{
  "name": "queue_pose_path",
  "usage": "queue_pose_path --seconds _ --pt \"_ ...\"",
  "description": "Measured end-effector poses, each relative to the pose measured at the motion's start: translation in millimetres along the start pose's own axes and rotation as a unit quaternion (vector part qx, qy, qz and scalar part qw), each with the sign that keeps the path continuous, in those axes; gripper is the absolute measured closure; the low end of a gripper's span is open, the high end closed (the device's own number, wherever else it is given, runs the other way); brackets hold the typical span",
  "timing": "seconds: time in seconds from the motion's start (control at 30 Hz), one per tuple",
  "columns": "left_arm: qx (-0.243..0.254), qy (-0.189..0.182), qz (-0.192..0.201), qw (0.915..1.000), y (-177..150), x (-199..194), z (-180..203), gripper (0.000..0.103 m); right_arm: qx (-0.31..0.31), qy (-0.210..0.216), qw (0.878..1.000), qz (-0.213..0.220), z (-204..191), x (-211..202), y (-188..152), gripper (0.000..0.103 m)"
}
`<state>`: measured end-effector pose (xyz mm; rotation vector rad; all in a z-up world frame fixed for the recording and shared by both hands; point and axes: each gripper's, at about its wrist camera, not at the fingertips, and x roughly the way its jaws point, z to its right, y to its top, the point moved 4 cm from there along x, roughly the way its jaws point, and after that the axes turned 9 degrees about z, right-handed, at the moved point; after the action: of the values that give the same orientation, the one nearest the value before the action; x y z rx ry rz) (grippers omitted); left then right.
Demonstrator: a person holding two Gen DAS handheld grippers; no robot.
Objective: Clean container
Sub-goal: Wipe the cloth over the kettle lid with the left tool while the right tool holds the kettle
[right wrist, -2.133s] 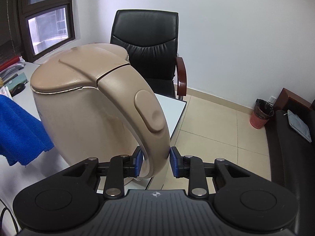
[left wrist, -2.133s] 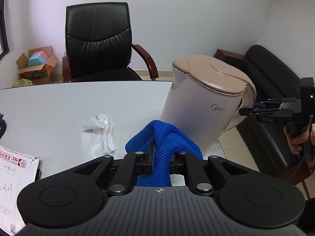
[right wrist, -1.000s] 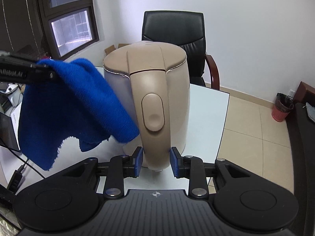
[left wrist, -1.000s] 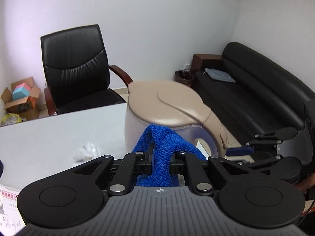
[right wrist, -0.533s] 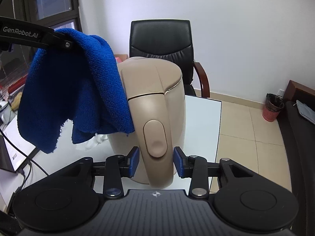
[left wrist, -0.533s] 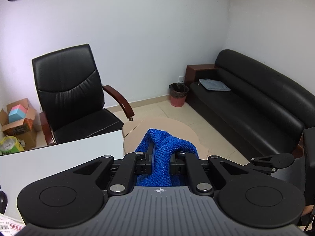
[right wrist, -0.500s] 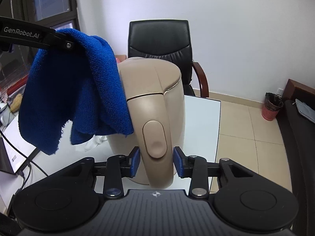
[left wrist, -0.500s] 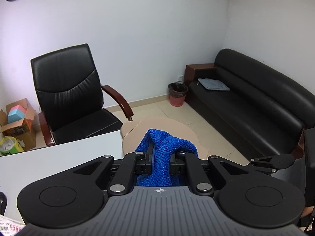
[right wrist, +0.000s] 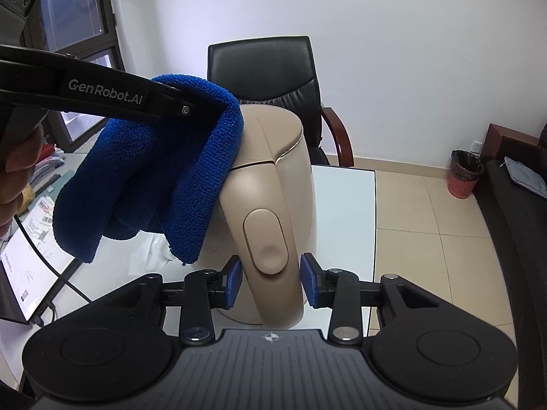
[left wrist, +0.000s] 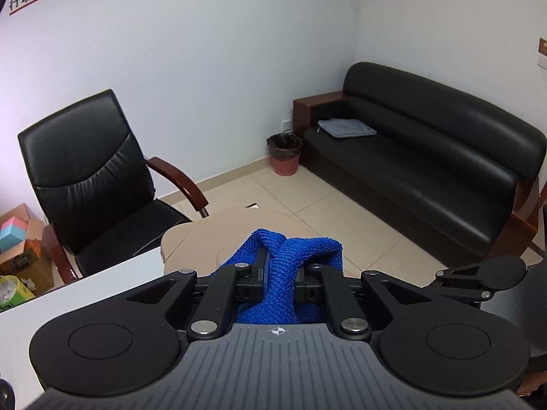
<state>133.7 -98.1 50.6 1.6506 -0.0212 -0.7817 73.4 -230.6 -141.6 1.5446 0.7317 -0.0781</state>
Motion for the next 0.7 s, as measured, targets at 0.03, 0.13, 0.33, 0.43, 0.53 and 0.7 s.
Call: queue_pose_path --seconds 0.03,0.13,0.33,0.43,0.53,0.7 --pt "0.001 -0.004 0.0 1.0 0.5 0.5 1.4 0.091 0.001 0.0 1.0 0.0 0.1 0.5 0.3 0.064" --pt "0.01 -0.013 0.0 0.9999 1.7 3.7 6.8 0.091 0.003 0.001 1.0 -0.001 0.8 -0.1 -0.4 0.064" --pt "0.02 -0.019 -0.002 0.9996 5.4 17.0 7.5 0.091 0.004 -0.001 1.0 -0.004 -0.7 1.6 -1.5 0.064" --pt "0.018 -0.019 -0.004 0.9997 9.2 27.4 4.9 0.089 0.005 -0.002 1.0 -0.008 -1.5 2.6 -1.9 0.064" --pt "0.019 -0.016 -0.003 0.9997 11.2 38.9 3.7 0.088 0.006 -0.004 1.0 -0.01 -2.8 3.9 -1.0 0.064" --pt "0.013 -0.011 0.001 0.9999 12.7 51.7 -1.3 0.086 0.009 -0.008 1.0 -0.012 -2.9 4.5 -0.1 0.064"
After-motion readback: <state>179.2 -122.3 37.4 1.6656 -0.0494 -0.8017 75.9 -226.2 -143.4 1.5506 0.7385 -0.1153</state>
